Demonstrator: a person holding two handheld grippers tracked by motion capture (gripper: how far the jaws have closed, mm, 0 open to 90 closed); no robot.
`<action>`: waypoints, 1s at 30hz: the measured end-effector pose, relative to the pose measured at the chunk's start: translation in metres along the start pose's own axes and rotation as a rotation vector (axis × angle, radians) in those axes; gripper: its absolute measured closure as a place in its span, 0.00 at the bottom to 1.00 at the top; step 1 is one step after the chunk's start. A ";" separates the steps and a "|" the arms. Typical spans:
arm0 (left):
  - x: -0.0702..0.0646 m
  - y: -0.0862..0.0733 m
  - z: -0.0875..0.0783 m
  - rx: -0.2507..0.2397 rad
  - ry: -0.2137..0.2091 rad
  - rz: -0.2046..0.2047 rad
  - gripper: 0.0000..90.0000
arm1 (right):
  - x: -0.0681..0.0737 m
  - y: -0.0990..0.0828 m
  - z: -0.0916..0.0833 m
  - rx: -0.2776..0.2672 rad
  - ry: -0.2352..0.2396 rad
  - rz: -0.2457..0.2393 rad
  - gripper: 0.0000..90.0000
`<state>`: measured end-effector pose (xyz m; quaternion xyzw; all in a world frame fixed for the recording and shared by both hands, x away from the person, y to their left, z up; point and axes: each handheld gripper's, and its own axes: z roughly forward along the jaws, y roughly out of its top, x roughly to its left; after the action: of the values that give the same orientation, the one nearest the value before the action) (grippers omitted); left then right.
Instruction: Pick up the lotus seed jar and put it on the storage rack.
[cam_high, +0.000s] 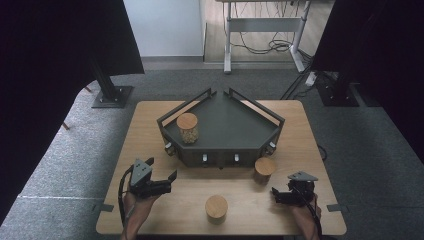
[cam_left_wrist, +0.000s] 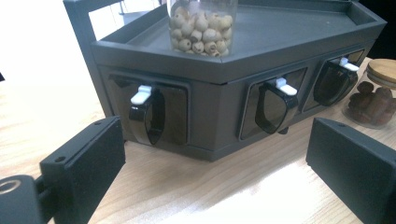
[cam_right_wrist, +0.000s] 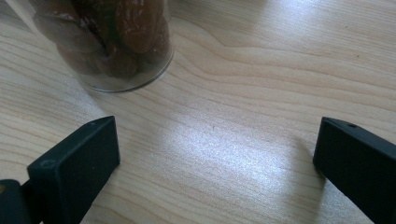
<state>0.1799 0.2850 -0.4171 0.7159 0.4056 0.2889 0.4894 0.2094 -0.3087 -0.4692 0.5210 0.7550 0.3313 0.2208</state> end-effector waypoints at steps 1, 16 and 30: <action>0.000 -0.001 0.000 0.000 0.001 0.000 0.05 | 0.000 0.000 0.000 0.000 0.000 0.000 0.00; -0.003 -0.020 0.004 0.039 0.014 0.002 0.05 | 0.001 0.000 0.000 0.000 -0.002 0.002 0.00; -0.003 -0.037 0.005 0.066 0.026 -0.007 0.05 | 0.001 0.000 0.000 0.000 -0.002 0.002 0.00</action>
<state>0.1718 0.2870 -0.4532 0.7264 0.4238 0.2830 0.4611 0.2091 -0.3081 -0.4692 0.5220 0.7544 0.3309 0.2214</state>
